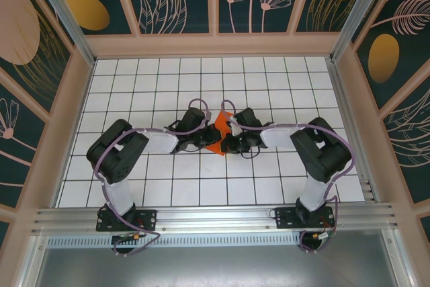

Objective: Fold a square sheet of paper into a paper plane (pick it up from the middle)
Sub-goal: Fold the triangle a second time at the center of the table.

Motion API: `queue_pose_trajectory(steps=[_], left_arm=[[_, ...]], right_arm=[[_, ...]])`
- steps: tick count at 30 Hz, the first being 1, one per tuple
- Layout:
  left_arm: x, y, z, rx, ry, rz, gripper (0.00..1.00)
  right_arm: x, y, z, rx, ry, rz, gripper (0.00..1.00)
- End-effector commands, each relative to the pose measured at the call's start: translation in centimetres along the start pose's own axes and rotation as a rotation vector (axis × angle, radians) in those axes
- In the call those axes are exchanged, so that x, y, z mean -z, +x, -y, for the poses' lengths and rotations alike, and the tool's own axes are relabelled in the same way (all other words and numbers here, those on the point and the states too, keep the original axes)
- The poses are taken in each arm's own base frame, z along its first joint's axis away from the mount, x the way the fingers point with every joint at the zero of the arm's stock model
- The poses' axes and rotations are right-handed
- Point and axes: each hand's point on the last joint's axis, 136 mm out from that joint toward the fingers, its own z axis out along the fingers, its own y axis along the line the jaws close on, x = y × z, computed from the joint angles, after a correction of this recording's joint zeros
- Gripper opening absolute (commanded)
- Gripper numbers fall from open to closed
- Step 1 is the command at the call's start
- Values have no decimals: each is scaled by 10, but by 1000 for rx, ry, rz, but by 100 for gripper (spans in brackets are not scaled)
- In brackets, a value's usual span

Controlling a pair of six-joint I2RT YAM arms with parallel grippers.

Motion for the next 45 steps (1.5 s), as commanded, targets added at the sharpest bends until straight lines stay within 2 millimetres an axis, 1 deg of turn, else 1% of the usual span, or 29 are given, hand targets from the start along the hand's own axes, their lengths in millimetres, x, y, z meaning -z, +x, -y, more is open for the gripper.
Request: queue_pose_trajectory(steps=[1, 6, 9, 14, 19, 24, 29, 36, 37, 38, 40, 45], left_arm=[[-10, 6, -3, -2, -2, -32, 5], [-16, 10, -25, 2, -96, -42, 5], [-17, 9, -37, 2, -147, -34, 6], [-12, -3, -46, -16, -209, 11, 9], [-9, -21, -49, -21, -193, 41, 15], [-7, -33, -58, -4, -169, 60, 21], [-5, -46, -61, -2, -163, 83, 22], [-5, -64, -66, -9, -201, 106, 23], [-5, -62, -71, -9, -220, 101, 23], [-5, -72, -64, -22, -223, 119, 22], [-5, -78, -64, -36, -247, 126, 22], [-5, -82, -71, -56, -304, 127, 23]], right_arm=[[-4, 20, 28, -65, 87, -54, 4], [-5, 25, 36, -82, 113, -68, 4], [-7, 33, 46, -97, 146, -92, 4], [-6, 52, 62, -110, 196, -140, 4], [-5, 69, 76, -115, 243, -179, 4], [-5, 79, 84, -126, 260, -200, 4], [-5, 84, 88, -133, 270, -215, 4], [-4, 86, 89, -129, 277, -217, 4], [-4, 86, 89, -130, 277, -216, 4], [-4, 86, 89, -130, 279, -216, 4], [-3, 86, 89, -129, 280, -214, 4], [-2, 85, 89, -127, 280, -208, 4]])
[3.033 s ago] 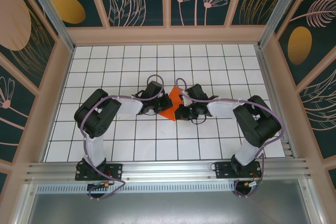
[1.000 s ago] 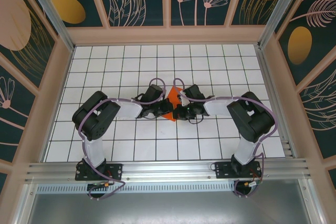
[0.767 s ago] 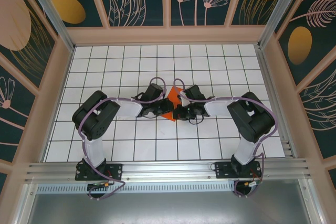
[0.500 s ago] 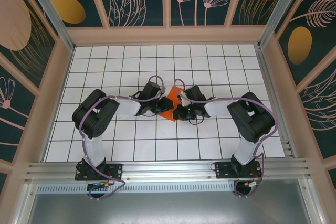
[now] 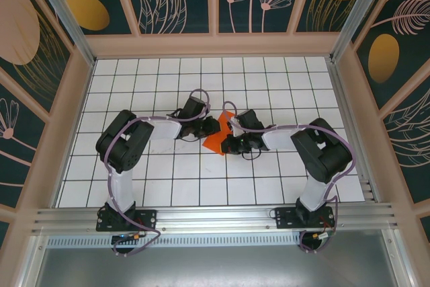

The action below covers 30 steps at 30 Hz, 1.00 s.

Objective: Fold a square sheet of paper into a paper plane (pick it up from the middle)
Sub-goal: Fold the triangle a second time at the center of the table.

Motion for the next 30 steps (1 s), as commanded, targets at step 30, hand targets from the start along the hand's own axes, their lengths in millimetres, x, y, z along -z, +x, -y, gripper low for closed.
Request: queue_pose_trajectory(steps=[30], left_arm=[[28, -3, 42, -87, 127, 67, 8]], right_arm=[[24, 0, -14, -29, 4, -35, 6]])
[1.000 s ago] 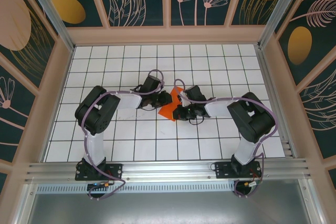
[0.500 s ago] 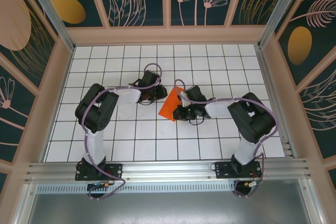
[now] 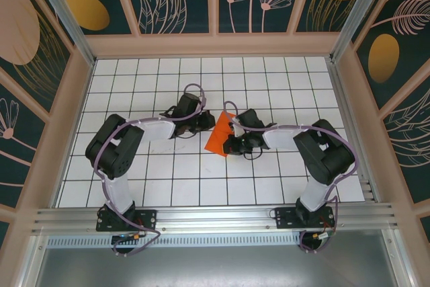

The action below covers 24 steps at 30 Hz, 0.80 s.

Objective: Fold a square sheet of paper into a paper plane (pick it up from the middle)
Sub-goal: Fold the triangle a second time at the center of the table.

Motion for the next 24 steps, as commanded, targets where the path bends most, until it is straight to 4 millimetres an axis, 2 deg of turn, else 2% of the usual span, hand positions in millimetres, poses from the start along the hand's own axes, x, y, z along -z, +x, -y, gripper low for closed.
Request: queue_pose_trajectory(steps=[1, 3, 4, 9, 18, 24], left_arm=[[-2, 11, 24, -6, 87, -20, 8], [-7, 17, 26, -1, 85, -24, 7], [-10, 27, 16, 12, 68, -43, 6], [-17, 36, 1, 35, 30, -57, 5], [-26, 45, -18, 54, -25, -75, 4], [-32, 53, -34, 78, -84, -98, 4]], right_arm=[[17, -9, -19, 8, -42, 10, 6], [22, -19, -27, 17, -50, 39, 6], [24, -22, -28, 17, -51, 46, 6], [21, -32, -24, 2, -21, 63, 6], [4, -36, -9, -17, 34, 35, 6], [-3, -29, -3, -14, 58, -11, 6]])
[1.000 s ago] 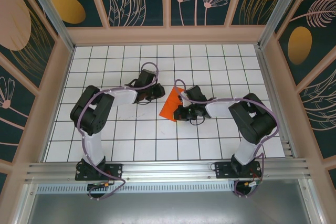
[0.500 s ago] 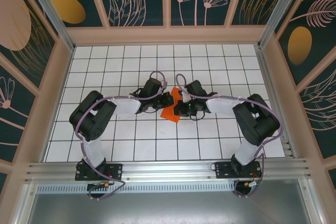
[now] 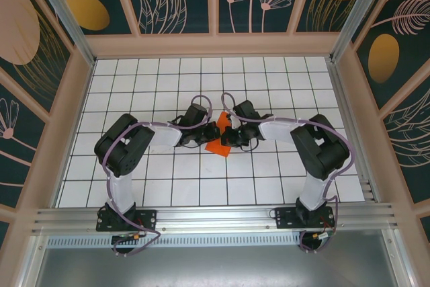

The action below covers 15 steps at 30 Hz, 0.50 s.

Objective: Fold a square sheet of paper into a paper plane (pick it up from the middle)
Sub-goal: Fold the triangle a second time at the center of the table.

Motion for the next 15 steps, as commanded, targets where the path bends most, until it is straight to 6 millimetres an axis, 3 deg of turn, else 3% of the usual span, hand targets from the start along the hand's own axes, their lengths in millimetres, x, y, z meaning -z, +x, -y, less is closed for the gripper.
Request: queue_pose_trajectory(steps=[1, 15], left_arm=[[-10, 8, -26, 41, -83, -17, 4], [-10, 24, -60, 109, -217, -30, 3]], right_arm=[[-1, 4, 6, 4, 29, -28, 6], [2, 58, 22, 44, 59, -157, 5]])
